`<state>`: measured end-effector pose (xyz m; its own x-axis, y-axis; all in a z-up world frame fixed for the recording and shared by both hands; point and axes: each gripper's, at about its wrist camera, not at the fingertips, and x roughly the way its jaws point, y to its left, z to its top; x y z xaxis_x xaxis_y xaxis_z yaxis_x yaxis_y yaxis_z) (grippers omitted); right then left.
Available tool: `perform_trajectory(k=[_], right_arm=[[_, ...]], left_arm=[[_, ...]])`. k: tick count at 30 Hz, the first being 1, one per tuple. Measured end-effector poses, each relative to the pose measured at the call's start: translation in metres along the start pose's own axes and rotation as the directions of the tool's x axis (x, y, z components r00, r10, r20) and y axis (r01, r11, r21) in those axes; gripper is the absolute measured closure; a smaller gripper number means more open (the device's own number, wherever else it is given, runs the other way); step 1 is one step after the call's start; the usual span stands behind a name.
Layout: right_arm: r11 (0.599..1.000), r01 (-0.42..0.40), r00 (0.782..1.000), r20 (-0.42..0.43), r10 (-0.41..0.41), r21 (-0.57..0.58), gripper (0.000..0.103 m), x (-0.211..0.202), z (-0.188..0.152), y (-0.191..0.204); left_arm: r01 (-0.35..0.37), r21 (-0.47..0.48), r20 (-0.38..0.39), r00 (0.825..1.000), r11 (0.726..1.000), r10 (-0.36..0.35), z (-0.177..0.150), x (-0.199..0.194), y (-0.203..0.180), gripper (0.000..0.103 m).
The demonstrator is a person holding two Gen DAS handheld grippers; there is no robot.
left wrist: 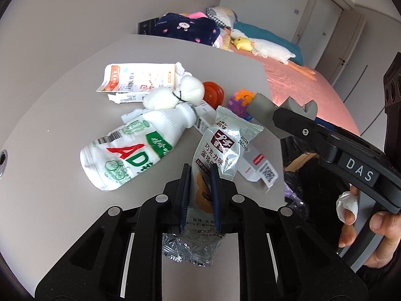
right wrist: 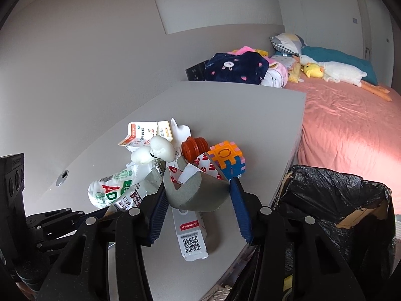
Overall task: Collect trash
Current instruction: 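Carry the cookie wrapper with the left tool over the black bin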
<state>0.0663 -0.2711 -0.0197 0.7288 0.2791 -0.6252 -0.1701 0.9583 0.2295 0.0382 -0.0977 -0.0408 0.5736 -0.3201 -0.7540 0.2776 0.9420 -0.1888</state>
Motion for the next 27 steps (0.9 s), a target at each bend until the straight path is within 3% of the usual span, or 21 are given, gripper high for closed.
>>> perform_trajectory(k=[27], right_arm=[[0.998,0.050,0.995,0.086,-0.054,0.044,0.053,-0.082,-0.015,-0.048]], left_arm=[[0.073,0.077,0.013,0.997,0.994,-0.075,0.007,-0.013,-0.087,0.088]])
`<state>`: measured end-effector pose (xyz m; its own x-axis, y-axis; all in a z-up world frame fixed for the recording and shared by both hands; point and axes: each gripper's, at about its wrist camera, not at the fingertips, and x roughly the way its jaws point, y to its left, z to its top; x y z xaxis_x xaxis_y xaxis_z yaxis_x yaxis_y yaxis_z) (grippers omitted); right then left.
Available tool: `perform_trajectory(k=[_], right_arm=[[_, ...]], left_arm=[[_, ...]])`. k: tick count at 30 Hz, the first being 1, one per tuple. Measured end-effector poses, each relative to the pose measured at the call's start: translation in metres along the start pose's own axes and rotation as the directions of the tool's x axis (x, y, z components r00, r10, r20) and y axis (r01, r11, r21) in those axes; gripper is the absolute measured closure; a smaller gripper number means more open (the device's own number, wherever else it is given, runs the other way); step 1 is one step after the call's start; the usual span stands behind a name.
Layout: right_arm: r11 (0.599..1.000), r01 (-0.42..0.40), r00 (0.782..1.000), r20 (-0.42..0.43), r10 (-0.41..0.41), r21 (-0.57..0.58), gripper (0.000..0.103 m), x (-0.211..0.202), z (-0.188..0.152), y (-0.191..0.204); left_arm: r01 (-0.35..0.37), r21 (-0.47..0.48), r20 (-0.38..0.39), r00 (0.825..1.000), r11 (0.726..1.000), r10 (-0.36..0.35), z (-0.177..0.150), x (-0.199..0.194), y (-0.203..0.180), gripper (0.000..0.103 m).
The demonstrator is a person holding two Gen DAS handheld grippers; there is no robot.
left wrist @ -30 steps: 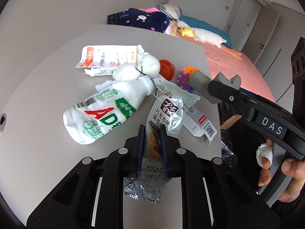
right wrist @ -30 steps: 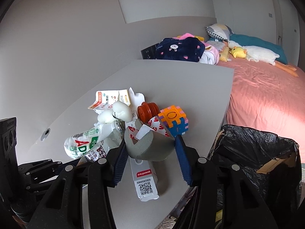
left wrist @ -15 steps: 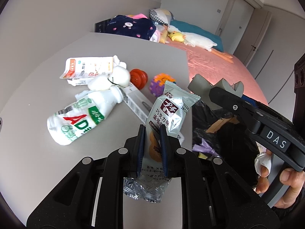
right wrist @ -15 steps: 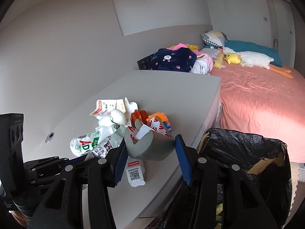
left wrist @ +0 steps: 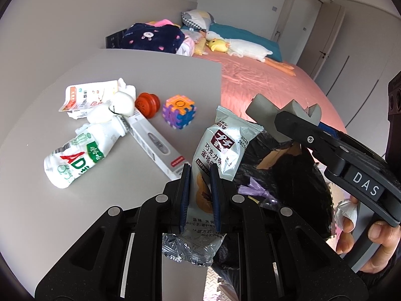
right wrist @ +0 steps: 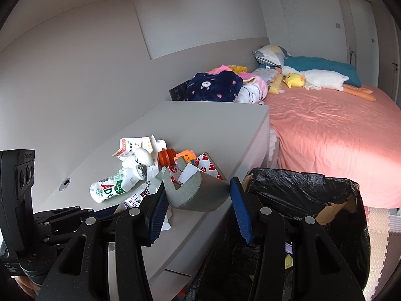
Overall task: Collect trash
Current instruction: 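Carry the cookie wrapper with the left tool over the black bin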
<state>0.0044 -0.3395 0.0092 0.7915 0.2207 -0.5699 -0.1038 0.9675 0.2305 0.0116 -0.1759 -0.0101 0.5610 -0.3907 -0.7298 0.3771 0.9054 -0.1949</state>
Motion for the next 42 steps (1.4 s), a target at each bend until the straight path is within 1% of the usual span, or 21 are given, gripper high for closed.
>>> perform_trajectory(k=[10,20,33,42], right_arm=[[0.999,0.036,0.999,0.012,-0.036,0.022,0.053,-0.016,-0.006,-0.023],[0.993,0.092,0.995,0.018,-0.093,0.074,0.053,-0.029,-0.012,-0.055],[0.971,0.179,0.983,0.015,-0.184,0.159,0.053,-0.048,-0.018,-0.109],[0.951,0.231,0.971,0.009,-0.238,0.207,0.053,-0.059,-0.023,-0.139]], left_arm=[[0.022,0.051,-0.015,1.000,0.998,-0.021,0.002,0.007,-0.025,0.088],[0.068,0.089,-0.045,0.997,0.994,-0.065,0.005,0.023,-0.051,0.088],[0.130,0.158,-0.109,0.988,0.979,-0.113,0.009,0.054,-0.093,0.088],[0.176,0.173,-0.139,0.978,0.969,-0.153,0.011,0.065,-0.112,0.088]])
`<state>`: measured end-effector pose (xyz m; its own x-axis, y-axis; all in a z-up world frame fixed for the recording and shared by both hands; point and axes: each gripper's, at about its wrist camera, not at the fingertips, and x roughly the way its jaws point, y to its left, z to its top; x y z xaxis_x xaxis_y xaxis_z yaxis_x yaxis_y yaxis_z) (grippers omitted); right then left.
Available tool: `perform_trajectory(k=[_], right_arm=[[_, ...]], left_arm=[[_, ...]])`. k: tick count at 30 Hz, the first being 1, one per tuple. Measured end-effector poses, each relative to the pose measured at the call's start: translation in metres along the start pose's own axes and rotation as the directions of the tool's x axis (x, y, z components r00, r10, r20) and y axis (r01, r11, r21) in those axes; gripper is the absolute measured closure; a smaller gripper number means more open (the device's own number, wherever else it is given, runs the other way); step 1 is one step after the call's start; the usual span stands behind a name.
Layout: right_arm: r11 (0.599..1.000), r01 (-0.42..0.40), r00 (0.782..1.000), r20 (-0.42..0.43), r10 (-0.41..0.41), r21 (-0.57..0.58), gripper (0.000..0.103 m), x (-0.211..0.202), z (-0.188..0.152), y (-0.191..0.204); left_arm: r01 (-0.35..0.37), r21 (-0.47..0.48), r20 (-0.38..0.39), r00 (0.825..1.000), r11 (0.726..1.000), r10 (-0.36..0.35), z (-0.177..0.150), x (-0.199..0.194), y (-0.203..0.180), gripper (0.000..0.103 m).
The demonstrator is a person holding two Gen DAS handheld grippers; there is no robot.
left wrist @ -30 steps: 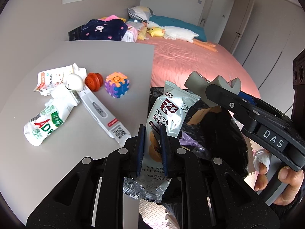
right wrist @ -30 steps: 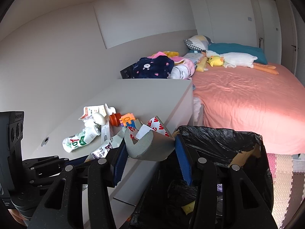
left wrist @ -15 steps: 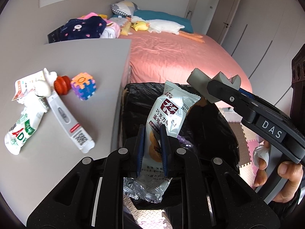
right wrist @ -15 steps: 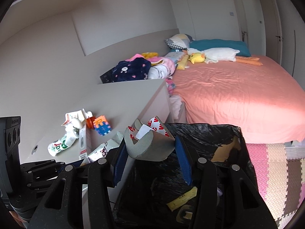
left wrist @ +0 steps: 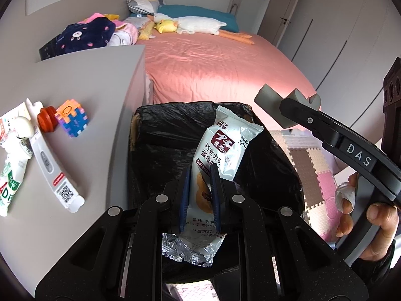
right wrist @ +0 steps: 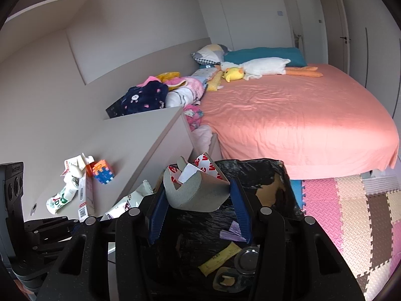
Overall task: Collect trash
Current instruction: 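Carry the cookie wrapper with the left tool over the black bin, then open the left tool to drop the cookie wrapper into the bin, then grasp the white AD bottle with the left tool while the right tool grasps the thermometer box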
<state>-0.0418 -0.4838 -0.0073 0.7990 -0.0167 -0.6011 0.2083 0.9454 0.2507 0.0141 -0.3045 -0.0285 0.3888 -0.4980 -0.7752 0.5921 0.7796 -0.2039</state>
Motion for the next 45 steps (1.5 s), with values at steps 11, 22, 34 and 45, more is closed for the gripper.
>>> perform_trajectory(k=[11,22,34,45], right_arm=[[0.996,0.085,0.996,-0.014,-0.085,0.022,0.015,0.003,-0.001,-0.020],[0.997,0.078,0.997,0.011,-0.078,0.005,0.011,0.004,-0.002,-0.007],[0.998,0.044,0.999,-0.016,-0.045,-0.041,0.011,0.018,-0.005,0.030],[0.995,-0.015,0.999,-0.043,0.011,-0.098,0.011,0.033,-0.008,0.074]], left_arm=[[-0.046,-0.008,0.015,0.999,0.999,0.046,0.008,0.012,-0.010,0.007],[-0.178,-0.036,0.093,0.979,0.983,0.180,0.005,-0.005,0.016,0.006],[-0.209,-0.065,0.093,0.972,0.976,0.215,-0.006,-0.020,0.049,0.006],[-0.257,-0.103,0.095,0.959,0.961,0.267,-0.014,-0.041,0.090,0.006]])
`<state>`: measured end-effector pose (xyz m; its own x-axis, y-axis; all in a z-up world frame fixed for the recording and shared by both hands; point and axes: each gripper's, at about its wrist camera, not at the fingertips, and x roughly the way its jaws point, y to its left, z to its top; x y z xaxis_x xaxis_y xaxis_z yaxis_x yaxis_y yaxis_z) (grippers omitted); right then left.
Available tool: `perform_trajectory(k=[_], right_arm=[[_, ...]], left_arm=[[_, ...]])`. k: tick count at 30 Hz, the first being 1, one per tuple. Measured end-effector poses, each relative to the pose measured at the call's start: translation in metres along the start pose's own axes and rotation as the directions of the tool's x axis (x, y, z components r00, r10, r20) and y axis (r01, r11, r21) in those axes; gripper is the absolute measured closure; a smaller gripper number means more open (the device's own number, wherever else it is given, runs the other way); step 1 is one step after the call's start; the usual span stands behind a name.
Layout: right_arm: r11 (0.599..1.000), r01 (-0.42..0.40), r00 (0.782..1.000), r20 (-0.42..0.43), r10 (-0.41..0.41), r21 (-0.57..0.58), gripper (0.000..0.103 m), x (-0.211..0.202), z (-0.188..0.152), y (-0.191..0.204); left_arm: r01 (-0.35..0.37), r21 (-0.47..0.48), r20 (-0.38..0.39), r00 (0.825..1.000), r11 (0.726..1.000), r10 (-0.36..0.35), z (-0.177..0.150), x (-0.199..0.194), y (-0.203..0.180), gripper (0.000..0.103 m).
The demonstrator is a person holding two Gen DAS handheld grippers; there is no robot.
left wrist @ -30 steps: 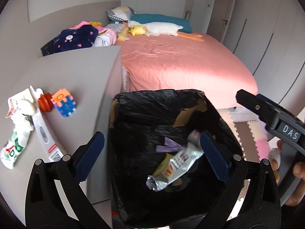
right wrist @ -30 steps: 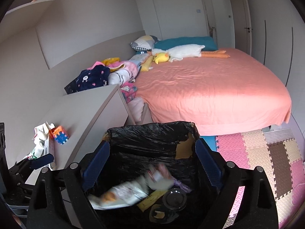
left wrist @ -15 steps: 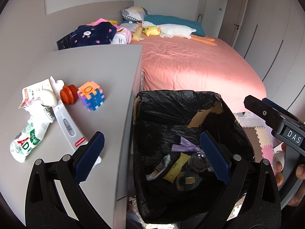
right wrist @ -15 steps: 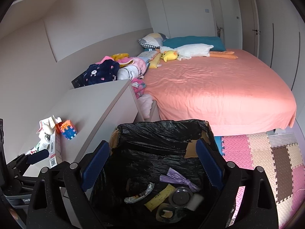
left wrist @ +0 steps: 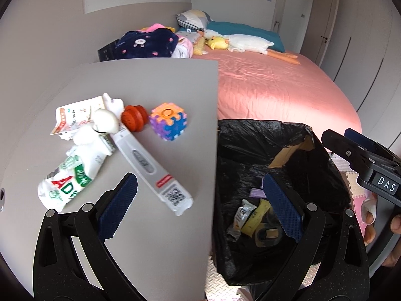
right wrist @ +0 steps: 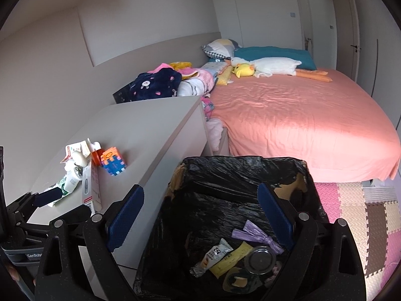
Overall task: Collect trash
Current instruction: 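Grasp the white AD bottle with the left tool while the right tool grasps the thermometer box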
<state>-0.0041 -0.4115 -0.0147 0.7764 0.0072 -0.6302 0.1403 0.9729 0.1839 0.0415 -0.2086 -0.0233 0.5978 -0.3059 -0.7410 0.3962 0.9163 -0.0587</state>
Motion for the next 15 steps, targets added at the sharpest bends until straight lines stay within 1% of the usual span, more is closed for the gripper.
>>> perform_trajectory(k=[15], right_arm=[[0.993,-0.098,0.994,-0.053,0.094,-0.068,0.011,0.026,-0.005,0.064]], left_arm=[[-0.080,-0.070,-0.003,0.997,0.994,0.080,-0.017,-0.012,0.070,0.006]])
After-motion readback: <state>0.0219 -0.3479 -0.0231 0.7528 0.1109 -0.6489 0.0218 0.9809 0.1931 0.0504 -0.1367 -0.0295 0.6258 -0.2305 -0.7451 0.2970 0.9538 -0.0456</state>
